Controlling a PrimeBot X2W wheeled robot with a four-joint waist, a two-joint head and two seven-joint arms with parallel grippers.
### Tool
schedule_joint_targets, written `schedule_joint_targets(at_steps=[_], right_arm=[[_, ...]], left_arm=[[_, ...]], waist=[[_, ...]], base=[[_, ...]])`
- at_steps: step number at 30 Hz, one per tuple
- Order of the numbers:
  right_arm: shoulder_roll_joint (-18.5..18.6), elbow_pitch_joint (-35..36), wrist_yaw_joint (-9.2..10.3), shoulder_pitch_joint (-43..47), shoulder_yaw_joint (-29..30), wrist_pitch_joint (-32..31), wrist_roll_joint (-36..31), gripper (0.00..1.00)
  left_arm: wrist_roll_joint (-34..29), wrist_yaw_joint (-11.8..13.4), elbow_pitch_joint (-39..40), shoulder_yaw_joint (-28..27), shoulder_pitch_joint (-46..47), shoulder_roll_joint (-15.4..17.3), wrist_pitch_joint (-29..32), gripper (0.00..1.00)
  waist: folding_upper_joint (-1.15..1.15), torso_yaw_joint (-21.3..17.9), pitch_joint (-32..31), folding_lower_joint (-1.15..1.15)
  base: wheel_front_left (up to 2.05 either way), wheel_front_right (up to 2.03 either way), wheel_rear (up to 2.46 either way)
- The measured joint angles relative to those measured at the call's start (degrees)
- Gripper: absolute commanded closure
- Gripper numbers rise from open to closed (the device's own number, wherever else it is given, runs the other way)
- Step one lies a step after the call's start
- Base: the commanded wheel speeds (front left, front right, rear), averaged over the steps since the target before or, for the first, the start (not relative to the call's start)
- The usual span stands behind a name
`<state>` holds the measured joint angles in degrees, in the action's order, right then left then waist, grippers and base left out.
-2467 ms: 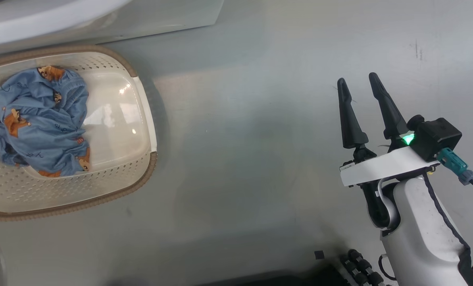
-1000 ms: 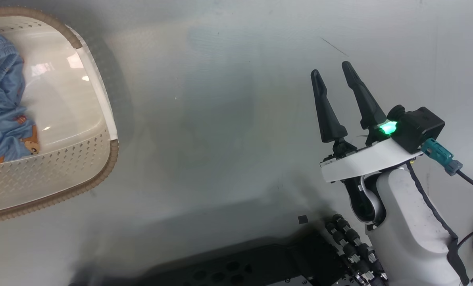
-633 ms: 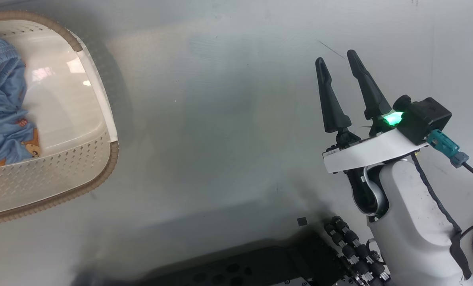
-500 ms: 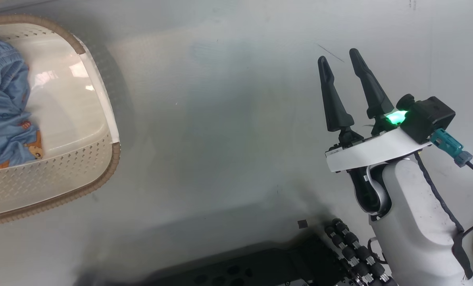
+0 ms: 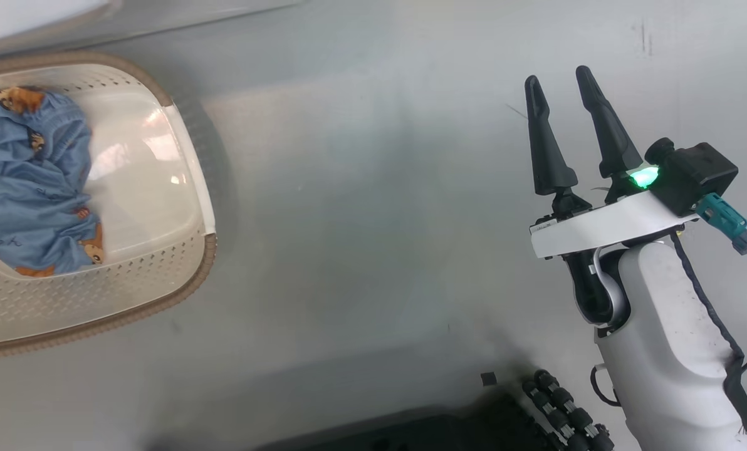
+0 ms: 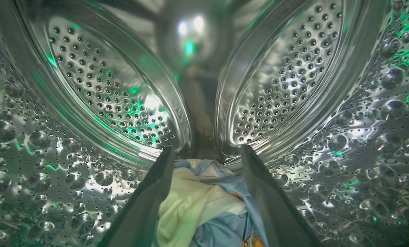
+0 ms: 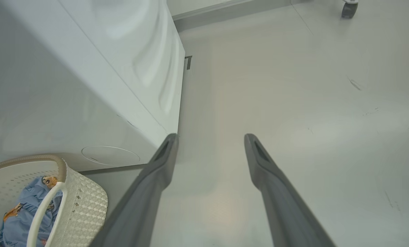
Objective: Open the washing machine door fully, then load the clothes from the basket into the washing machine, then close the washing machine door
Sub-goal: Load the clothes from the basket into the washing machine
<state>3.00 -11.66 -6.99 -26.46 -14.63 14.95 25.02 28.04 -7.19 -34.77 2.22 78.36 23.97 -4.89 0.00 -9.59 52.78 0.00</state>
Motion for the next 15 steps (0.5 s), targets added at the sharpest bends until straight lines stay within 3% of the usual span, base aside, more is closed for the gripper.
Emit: schedule_joint_targets(at_steps=[10,15], right_arm=[[0.03,-1.62,0.00,0.26,1.87,0.00,-1.24,0.00],[0.02,-2.63,0.00,1.69,2.66,0.00,-1.63,0.00]], left_arm=[[1.89,0.00,-1.63,0.93,-10.21,-2.78,-8.13,0.00],[1.48,0.00,-1.89,3.04,-16.21,-3.53,-9.05,0.00]], waist=[[0.00,1.69,-5.75,0.00],[0.00,2.53,-9.17,-0.01]], base=[[0.00,0.00,0.00],[0.00,0.00,0.00]])
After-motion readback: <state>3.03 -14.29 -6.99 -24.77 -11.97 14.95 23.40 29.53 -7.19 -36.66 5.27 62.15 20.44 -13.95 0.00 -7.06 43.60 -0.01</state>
